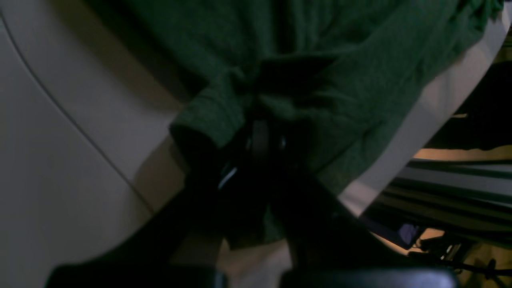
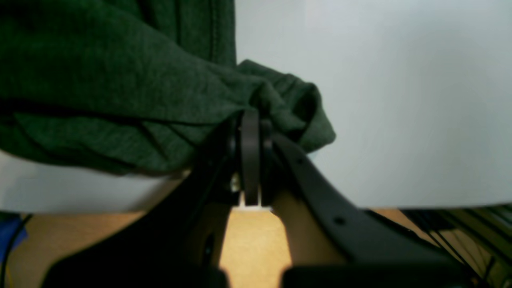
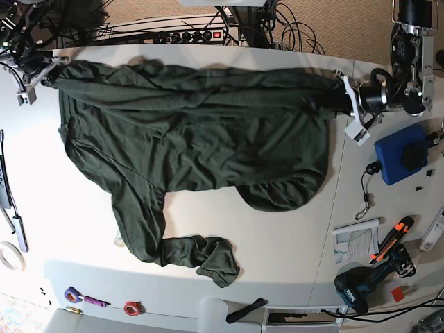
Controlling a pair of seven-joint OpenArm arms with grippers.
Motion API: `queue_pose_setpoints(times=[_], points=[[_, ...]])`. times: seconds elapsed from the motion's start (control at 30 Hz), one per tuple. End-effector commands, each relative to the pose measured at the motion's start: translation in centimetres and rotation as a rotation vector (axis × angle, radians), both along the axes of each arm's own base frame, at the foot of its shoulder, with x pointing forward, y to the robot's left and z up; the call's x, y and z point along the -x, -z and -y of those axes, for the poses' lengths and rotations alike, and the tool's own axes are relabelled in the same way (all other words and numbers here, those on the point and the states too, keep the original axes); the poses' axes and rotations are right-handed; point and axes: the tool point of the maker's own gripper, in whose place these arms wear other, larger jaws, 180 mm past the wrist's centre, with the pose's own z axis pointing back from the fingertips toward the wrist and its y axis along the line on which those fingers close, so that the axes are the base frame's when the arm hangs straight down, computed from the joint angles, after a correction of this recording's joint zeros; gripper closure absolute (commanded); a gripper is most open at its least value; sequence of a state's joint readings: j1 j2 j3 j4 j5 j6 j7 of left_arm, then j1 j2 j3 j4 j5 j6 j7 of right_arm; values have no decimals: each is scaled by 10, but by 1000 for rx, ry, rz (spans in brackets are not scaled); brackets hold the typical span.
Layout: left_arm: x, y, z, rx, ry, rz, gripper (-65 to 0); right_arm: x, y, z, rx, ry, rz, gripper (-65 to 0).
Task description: Layout the t-shirt on the table in an organized manner, then fold the t-shirt properly
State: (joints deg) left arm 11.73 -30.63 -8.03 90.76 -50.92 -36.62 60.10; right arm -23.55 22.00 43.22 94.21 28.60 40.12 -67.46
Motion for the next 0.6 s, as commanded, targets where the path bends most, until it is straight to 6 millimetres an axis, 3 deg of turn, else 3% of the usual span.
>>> queue_pose_setpoints(times=[0.0, 0.4, 0.57], points=[[25, 22, -31, -169, 31, -111, 0, 3, -6, 8, 31, -4, -15, 0], [37, 14, -49, -107, -75, -142, 0, 19, -1, 9, 32, 5, -94, 0], [25, 2, -37, -19, -90, -107, 0, 13, -3, 7, 18, 1, -60, 0]])
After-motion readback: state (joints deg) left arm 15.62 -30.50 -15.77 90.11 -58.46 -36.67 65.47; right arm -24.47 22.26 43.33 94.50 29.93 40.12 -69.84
